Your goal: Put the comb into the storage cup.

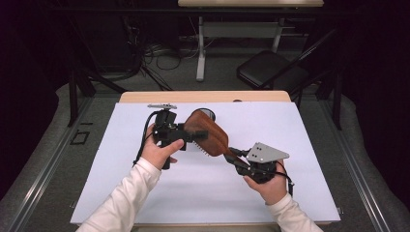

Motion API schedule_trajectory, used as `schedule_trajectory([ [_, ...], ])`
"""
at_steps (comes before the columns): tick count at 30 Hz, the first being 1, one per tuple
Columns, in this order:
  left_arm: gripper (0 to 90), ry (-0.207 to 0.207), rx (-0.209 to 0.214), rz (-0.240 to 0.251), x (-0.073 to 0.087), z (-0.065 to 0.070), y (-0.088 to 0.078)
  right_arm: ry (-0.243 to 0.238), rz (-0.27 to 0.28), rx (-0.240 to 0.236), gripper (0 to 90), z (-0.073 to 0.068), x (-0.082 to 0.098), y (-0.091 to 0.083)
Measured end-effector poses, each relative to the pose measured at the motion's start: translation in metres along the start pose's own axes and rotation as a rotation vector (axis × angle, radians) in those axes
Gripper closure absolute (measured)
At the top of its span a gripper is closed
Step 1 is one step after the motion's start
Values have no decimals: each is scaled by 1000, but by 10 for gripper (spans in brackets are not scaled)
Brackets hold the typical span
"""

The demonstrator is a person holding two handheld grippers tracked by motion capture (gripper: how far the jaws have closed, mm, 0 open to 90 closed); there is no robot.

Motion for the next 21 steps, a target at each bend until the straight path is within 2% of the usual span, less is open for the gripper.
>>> schedule_trajectory([
  [12, 45, -11, 32, -4, 1, 3, 4, -1, 4, 1, 724, -1, 0, 1],
  [21, 135, -15, 59, 10, 0, 6, 2, -3, 0, 4, 724, -1, 1, 2],
])
Point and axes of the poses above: each handheld gripper's, and its own axes: y roughly forward along the jaws, x roughly out of its underside, z roughly to its right, the point moved 5 cm from there along y, roughly forward along the jaws, and after that the axes turned 7 degrees about -y, right-handed, at the moved point
